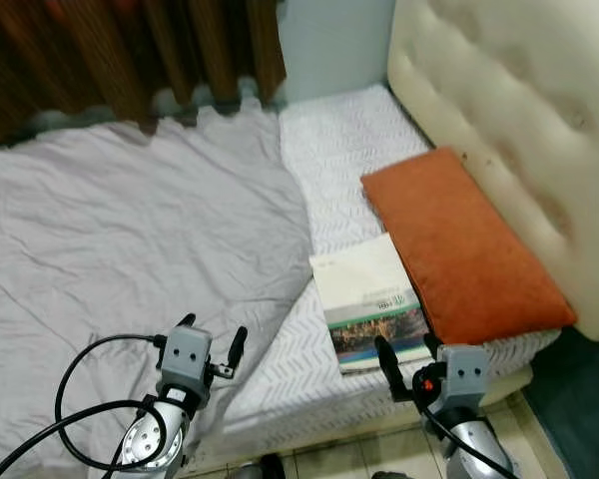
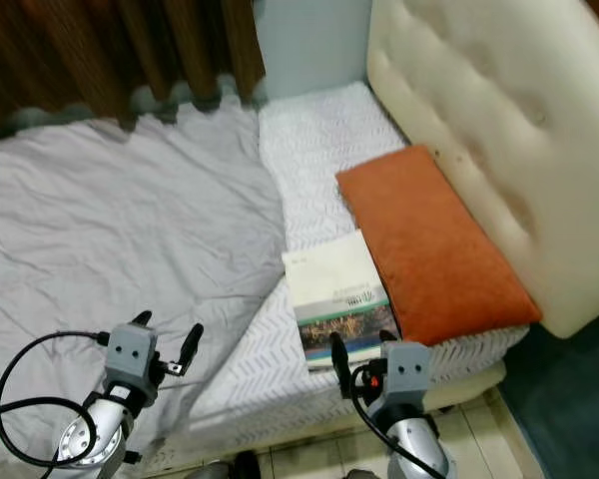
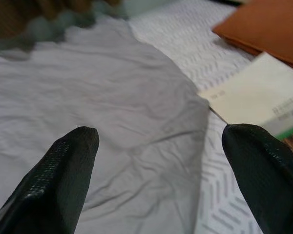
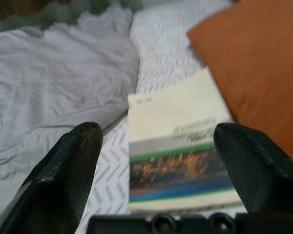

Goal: Clean up the room

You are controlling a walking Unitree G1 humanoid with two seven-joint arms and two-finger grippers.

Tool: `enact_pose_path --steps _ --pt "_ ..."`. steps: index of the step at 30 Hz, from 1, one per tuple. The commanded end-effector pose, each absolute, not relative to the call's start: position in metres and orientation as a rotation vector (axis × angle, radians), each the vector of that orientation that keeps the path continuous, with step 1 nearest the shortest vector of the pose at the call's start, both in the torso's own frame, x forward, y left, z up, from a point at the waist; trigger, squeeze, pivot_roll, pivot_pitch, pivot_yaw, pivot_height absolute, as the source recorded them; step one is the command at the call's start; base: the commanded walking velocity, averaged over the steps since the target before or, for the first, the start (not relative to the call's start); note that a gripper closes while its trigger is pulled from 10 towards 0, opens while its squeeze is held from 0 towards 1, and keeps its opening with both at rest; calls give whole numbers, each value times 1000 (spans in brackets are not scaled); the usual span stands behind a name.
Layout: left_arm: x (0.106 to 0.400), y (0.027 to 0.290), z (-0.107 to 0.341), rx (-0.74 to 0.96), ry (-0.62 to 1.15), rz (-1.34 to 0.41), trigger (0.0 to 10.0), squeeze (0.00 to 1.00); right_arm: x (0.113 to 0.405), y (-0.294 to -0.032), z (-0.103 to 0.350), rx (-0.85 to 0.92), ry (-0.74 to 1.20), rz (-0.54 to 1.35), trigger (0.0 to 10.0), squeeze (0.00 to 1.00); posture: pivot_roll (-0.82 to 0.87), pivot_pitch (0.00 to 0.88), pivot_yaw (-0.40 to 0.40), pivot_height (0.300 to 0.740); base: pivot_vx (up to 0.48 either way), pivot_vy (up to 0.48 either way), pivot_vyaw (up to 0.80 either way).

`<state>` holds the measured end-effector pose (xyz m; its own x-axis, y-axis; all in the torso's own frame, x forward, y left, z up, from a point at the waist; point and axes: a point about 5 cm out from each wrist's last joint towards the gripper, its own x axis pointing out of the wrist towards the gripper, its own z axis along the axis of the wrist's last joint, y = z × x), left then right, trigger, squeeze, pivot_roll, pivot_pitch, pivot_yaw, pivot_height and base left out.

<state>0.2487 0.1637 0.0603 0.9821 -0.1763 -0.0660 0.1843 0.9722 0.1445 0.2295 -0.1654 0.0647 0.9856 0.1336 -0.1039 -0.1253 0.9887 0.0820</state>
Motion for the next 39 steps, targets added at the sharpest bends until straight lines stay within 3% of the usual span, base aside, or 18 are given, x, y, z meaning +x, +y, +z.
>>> enact_pose_path --steps 1,14,27,33,39 --pt "248 169 64 137 53 -154 10000 0 229 -172 67 47 101 102 10000 0 -110 41 76 740 0 0 0" --pt "277 151 73 142 52 -202 10000 0 253 -176 79 18 57 88 10000 0 -137 6 89 740 0 90 0" --pt "281 142 70 104 61 -249 10000 0 251 -172 77 3 66 107 10000 0 -151 43 92 740 331 -343 0" --pt "274 145 62 3 87 -194 10000 0 242 -171 72 -12 115 152 10000 0 -158 78 57 740 421 -144 0" --pt "247 149 50 -48 109 -159 10000 0 219 -191 65 -35 190 143 10000 0 -163 91 -18 740 240 0 0"
